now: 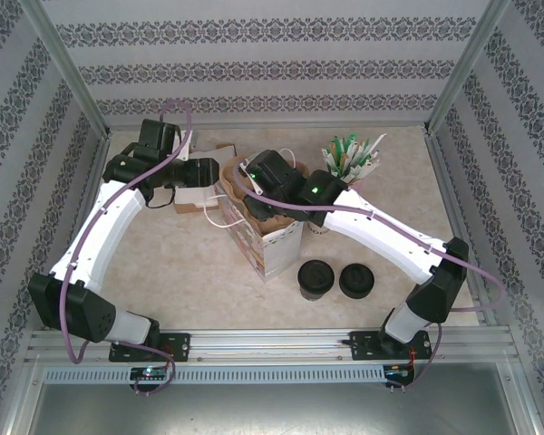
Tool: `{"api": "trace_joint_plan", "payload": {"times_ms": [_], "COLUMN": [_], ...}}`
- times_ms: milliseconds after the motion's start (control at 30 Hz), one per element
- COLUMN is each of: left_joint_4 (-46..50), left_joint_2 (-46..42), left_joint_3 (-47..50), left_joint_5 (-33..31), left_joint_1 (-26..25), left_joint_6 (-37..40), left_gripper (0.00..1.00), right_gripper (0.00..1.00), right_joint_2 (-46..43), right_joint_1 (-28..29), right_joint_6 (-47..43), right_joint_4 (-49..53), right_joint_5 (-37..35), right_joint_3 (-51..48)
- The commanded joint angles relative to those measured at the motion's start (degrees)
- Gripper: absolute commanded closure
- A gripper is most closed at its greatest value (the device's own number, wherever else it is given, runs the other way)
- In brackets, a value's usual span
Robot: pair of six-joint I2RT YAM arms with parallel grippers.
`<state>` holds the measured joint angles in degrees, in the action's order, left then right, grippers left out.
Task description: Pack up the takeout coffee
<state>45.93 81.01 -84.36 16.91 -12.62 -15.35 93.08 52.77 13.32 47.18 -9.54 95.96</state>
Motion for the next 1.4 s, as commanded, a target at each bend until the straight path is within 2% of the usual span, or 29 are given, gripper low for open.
{"api": "trace_joint_plan", "payload": {"times_ms": [0, 200, 433, 967, 1367], "left_joint_4": [-2.79, -3.07, -6.38, -4.11, -0.6], "left_joint_2": [-1.47, -1.34, -5.0, -4.9, -2.68], "left_joint_3": [1.32, 1.57, 3.06, 1.95, 0.82], "left_joint_5": [-0.59, -1.46, 1.11, 0.0, 5.94], "left_joint_1": [0.71, 0.79, 0.87, 0.86, 0.9], "left_joint_6": [-1.55, -2.7, -4.82, -4.38, 0.6], "left_gripper": [0.26, 0.27, 0.27, 0.26, 0.23], "right_gripper": [0.69, 0.69, 0.69, 0.69, 0.7], "right_joint_2": [0.67, 2.09, 5.64, 8.7, 11.89], "right_joint_1": [0.84, 1.0, 0.93, 0.94, 0.93], "right_joint_6": [0.58, 0.56, 1.07, 2.76, 2.67], "right_joint_4": [1.58, 3.88, 8.59, 13.71, 16.85], "right_joint_5": [0.28, -0.34, -2.57, -4.03, -3.11], "right_joint_3": [2.1, 4.06, 7.1, 10.6, 12.85]}}
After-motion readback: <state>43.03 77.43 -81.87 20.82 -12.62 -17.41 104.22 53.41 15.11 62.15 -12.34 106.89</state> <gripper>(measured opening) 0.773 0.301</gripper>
